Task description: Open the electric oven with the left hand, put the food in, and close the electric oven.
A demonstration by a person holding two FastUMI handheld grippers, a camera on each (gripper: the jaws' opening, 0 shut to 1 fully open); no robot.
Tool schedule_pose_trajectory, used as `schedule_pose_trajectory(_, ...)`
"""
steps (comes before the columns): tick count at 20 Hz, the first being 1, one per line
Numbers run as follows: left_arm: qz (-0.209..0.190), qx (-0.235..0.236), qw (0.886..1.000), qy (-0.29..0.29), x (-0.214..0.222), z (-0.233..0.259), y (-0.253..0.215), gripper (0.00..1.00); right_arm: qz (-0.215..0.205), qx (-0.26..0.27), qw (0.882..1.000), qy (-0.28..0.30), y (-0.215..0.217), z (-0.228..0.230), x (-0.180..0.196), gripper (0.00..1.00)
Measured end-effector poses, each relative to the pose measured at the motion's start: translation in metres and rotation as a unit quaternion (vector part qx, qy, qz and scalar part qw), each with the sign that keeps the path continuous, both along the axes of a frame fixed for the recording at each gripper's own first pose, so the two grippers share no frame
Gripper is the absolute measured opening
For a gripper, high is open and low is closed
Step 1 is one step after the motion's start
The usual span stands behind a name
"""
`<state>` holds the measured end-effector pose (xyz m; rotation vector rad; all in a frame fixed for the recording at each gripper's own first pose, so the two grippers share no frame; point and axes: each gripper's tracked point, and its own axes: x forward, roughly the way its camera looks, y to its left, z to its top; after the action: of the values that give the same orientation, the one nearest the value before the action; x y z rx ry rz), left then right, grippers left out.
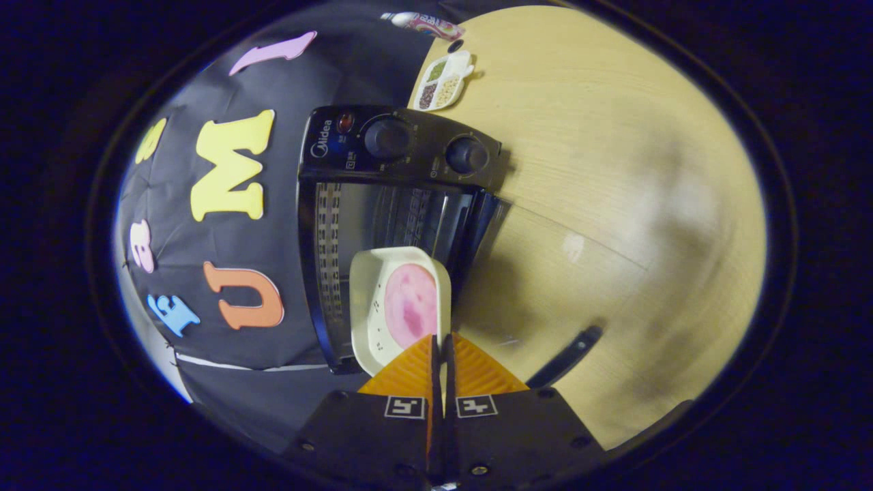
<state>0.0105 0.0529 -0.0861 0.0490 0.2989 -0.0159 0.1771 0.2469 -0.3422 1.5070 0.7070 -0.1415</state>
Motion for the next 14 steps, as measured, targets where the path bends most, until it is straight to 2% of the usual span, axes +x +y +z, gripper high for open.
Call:
schedule_pose_trajectory(4, 0.004, 0.001, 1.000, 0.006, -0.005, -0.005, 0.001, 0.96, -0.026, 0.008, 1.000, 0.012, 0.016, -0.008, 0.030, 0.04)
schedule_pose_trajectory(5, 0.003, 0.003, 1.000, 0.006, -0.004, -0.006, 0.000, 0.97, -0.031, 0.003, 0.999, 0.011, 0.016, -0.010, 0.036, 0.00)
schedule_pose_trajectory(6, 0.003, 0.004, 1.000, 0.005, -0.004, -0.006, -0.001, 0.96, -0.037, -0.006, 0.999, 0.010, 0.012, -0.012, 0.044, 0.04)
schedule_pose_trajectory(9, 0.006, 0.005, 1.000, 0.004, 0.000, -0.009, 0.000, 0.97, -0.055, -0.030, 0.998, 0.003, 0.002, -0.018, 0.063, 0.04)
schedule_pose_trajectory(10, 0.009, 0.002, 1.000, 0.008, 0.001, -0.012, 0.001, 0.97, -0.061, -0.037, 0.997, 0.000, -0.001, -0.019, 0.070, 0.00)
schedule_pose_trajectory(11, 0.012, 0.000, 1.000, 0.010, 0.002, -0.013, 0.002, 0.97, -0.060, -0.043, 0.997, -0.007, -0.002, -0.021, 0.075, 0.04)
schedule_pose_trajectory(12, 0.016, 0.000, 1.000, 0.011, 0.001, -0.016, 0.005, 0.97, -0.056, -0.048, 0.997, -0.011, -0.001, -0.023, 0.078, 0.00)
schedule_pose_trajectory(14, 0.021, 0.003, 1.000, 0.015, 0.002, -0.020, 0.009, 0.97, -0.047, -0.046, 0.998, -0.025, 0.001, -0.026, 0.081, 0.05)
